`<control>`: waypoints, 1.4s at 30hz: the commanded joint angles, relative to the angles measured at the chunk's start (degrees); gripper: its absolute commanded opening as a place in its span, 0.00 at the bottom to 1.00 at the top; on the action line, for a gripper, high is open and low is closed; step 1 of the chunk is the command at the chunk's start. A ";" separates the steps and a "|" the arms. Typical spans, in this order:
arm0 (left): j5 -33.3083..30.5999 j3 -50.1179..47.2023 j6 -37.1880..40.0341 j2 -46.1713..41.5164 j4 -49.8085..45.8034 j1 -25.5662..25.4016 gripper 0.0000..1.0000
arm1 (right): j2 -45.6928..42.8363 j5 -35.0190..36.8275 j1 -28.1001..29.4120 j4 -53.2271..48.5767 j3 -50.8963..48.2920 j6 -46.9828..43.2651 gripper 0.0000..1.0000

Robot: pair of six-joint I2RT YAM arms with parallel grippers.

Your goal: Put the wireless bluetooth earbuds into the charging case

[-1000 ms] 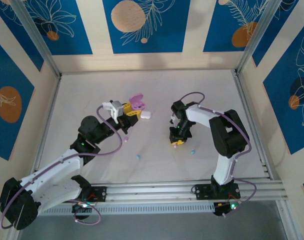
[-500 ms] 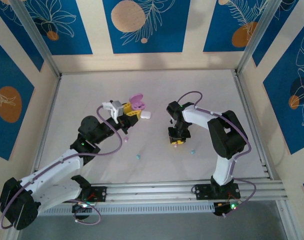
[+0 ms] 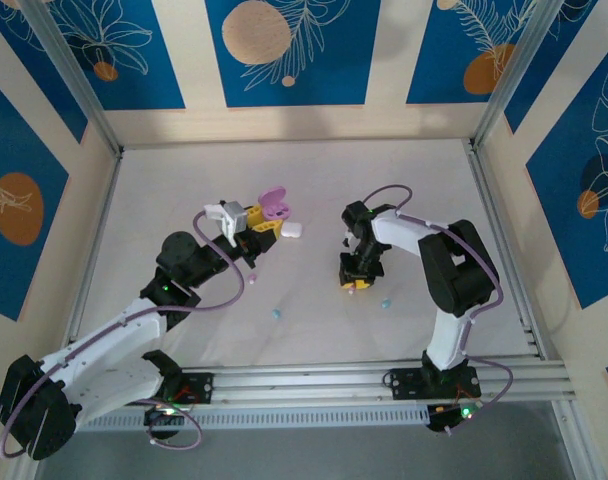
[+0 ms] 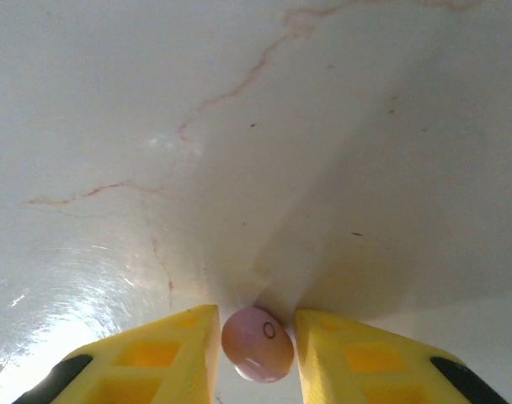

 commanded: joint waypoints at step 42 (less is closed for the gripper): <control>-1.17 1.35 2.65 3.85 -3.85 -0.79 0.29 | 0.71 6.20 1.33 -3.68 4.51 8.04 0.25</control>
